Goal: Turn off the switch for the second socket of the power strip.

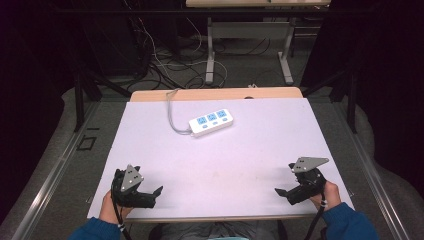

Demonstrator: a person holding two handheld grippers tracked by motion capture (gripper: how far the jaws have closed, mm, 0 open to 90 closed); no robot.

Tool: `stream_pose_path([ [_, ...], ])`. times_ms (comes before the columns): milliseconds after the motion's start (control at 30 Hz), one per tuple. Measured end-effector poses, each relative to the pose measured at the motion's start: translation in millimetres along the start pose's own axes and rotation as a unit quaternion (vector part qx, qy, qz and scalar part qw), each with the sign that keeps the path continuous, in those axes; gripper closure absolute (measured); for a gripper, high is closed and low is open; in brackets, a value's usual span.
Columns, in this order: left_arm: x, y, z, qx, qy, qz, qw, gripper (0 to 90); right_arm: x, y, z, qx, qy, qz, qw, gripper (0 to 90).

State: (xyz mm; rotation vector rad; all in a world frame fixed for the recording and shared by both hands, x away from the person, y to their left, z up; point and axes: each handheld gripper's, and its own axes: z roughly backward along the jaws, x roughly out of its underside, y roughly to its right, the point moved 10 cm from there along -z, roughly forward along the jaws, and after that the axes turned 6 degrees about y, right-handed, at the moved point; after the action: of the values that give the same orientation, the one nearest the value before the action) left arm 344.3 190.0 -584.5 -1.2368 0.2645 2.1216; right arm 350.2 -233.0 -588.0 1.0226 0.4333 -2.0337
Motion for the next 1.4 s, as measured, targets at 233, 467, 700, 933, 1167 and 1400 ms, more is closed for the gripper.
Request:
stream_pose_path([
  [233,0.8,0.6,-0.9,0.002,-0.001,0.004,1.0,0.0,-1.0,1.1,0.0,0.007,0.005,0.004,1.0,0.0],
  [467,1.7,-0.6,-3.0,-0.001,-0.007,0.004,1.0,0.0,-1.0,2.2,-0.6,0.008,0.008,0.004,0.9999,0.0],
  [700,1.1,-2.9,-3.0,-0.005,-0.008,0.0,1.0,0.0,0.3,0.5,-0.8,0.0,0.002,0.005,1.0,0.1],
  [933,-1.0,-5.7,-4.3,-0.006,-0.01,-0.002,0.9999,0.0,0.4,0.7,-0.7,0.001,0.002,0.005,1.0,0.1],
  [1167,-5.8,-11.0,-6.9,-0.012,-0.016,0.001,0.9998,0.0,0.8,1.6,-1.9,0.003,-0.002,0.009,0.9999,0.3],
  [1400,-10.5,-17.1,-13.0,-0.026,-0.016,0.011,0.9995,0.1,1.3,0.7,-2.0,0.005,-0.002,0.005,1.0,0.4],
])
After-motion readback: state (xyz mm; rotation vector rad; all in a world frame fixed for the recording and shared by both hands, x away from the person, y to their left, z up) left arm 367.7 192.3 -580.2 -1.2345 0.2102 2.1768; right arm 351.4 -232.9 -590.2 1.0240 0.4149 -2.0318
